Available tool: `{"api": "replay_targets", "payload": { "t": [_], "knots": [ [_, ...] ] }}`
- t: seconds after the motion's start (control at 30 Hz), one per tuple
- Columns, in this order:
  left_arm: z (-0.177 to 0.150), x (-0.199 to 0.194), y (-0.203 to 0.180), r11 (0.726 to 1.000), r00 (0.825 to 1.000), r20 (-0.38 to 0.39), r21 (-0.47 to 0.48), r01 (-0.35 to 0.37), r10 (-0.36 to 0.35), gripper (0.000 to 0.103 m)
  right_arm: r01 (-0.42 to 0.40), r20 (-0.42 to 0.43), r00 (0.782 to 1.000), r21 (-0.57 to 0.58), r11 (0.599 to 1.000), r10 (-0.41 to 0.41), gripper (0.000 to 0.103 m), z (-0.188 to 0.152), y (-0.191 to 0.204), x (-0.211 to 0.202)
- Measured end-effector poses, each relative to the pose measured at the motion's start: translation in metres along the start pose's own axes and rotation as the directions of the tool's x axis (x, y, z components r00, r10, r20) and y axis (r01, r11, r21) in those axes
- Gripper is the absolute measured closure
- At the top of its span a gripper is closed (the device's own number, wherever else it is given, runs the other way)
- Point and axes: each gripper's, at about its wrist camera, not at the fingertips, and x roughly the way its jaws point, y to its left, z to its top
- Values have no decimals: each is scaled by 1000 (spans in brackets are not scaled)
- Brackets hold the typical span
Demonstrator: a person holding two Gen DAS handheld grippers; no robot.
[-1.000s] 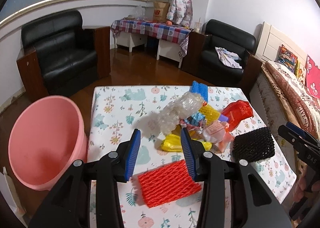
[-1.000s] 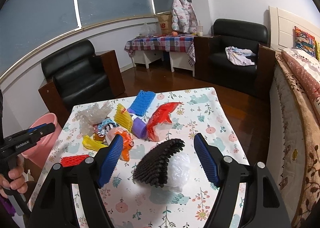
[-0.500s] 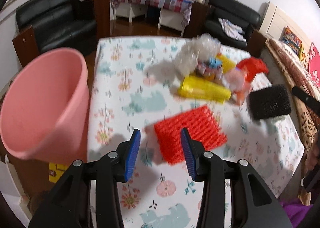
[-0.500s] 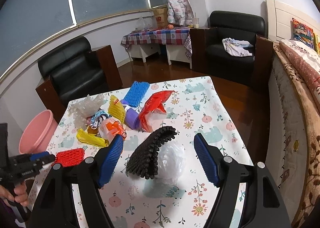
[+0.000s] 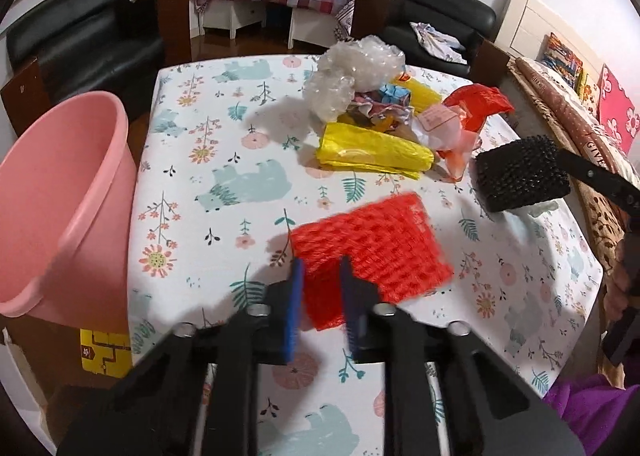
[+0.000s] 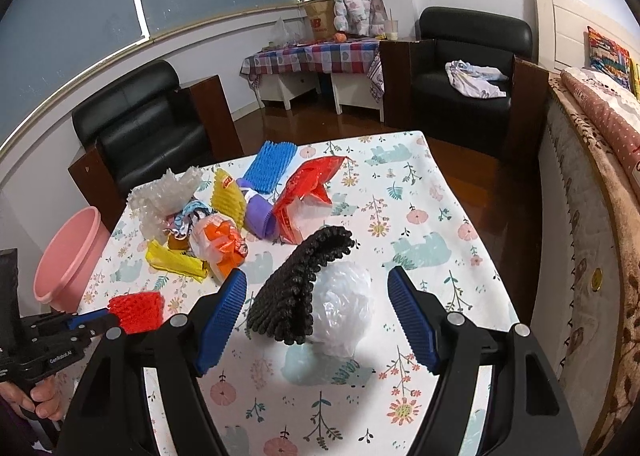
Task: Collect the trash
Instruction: 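Grasp the red foam mesh with the left gripper while the right grasps the black mesh, then carry the red mesh in the left gripper while the right carries the black mesh to the bucket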
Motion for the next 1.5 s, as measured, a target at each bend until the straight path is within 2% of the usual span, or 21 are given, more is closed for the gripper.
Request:
{"api": "replay_targets", "payload": {
  "t": [0.17,0.37,0.47,0.5,0.53,0.57,0.8,1.13,1.5],
  "knots": [
    [4,-5,0,1000,1000,19,-9,-15,15,98,-30,-28,999,4,1000,30,31,-1,2,8],
    [16,-16,7,996,996,63,-63,-66,70,98,-64,-52,997,-25,998,62,47,-1,13,16],
    [22,-19,9,992,991,77,-75,-101,107,98,-61,-52,997,-57,997,58,61,-1,19,17],
    [25,-20,10,991,990,81,-81,-106,113,98,-59,-55,997,-67,996,55,71,-2,21,18],
    [26,-21,11,990,990,85,-84,-109,117,98,-58,-60,997,-72,996,54,85,-2,21,19],
    [28,-22,11,990,988,91,-85,-114,122,98,-58,-67,996,-72,996,53,91,-2,22,20],
    [40,-34,6,987,979,142,-77,-139,149,98,-90,-16,996,-73,993,89,92,4,26,2],
    [52,-52,4,987,966,207,-86,-139,154,98,-142,51,988,-114,983,148,92,23,50,-24],
    [59,-70,19,977,951,246,-144,-157,189,98,-211,53,973,-167,963,223,92,38,88,-22]
  ]
}}
